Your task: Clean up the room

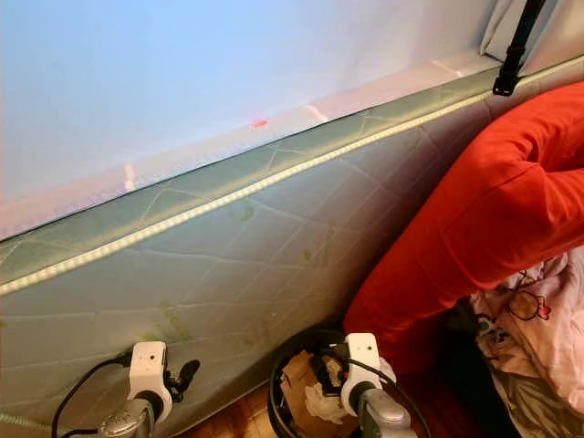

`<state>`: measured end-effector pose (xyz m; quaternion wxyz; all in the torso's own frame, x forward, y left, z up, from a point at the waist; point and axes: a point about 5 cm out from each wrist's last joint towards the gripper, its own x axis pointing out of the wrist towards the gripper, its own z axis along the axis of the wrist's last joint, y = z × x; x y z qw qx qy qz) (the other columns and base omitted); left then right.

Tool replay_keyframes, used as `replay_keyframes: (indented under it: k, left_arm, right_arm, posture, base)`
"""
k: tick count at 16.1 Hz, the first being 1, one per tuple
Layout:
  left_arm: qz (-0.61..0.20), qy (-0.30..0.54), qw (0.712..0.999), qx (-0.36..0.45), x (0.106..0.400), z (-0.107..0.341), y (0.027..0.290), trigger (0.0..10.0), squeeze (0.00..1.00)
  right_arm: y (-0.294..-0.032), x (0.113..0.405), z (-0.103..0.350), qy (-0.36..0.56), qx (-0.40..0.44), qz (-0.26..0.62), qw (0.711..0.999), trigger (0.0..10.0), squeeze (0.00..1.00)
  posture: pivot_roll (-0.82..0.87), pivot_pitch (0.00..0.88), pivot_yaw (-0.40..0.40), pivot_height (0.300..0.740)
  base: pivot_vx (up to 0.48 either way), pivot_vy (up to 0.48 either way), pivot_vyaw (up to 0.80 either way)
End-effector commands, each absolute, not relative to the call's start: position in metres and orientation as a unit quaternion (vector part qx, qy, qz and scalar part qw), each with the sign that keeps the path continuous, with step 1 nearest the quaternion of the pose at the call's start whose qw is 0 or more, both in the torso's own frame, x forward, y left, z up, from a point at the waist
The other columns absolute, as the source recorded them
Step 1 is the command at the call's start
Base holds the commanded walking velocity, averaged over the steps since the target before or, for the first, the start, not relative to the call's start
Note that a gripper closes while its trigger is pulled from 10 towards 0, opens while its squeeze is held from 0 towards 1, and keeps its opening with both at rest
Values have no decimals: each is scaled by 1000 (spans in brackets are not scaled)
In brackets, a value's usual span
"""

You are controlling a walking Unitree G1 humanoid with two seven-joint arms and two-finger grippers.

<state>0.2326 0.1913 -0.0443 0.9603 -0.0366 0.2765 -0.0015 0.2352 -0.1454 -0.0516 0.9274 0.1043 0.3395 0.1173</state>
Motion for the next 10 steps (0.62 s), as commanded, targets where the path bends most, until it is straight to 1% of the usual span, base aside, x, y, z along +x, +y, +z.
replay_keyframes:
  k: [1,5,6,10]
  left_arm:
    - [3,292,956,-36,228,-49,193,10000,0]
    - [2,292,956,-37,228,-49,192,10000,0]
    - [2,292,956,-38,228,-49,192,10000,0]
    - [3,293,955,-38,227,-49,193,10000,0]
  right_arm:
    - [-146,232,-53,338,107,115,928,10000,0]
    - [-157,232,-54,338,88,86,933,10000,0]
    - [-158,231,-53,334,92,84,934,0,0]
    - [-160,230,-54,329,100,80,936,0,0]
  posture:
    - [38,135,-36,740]
    - [37,136,-35,740]
    - [39,136,-36,740]
    - [37,138,-34,740]
  base:
    - [0,0,0]
    - [0,0,0]
    - [0,0,0]
    - [0,0,0]
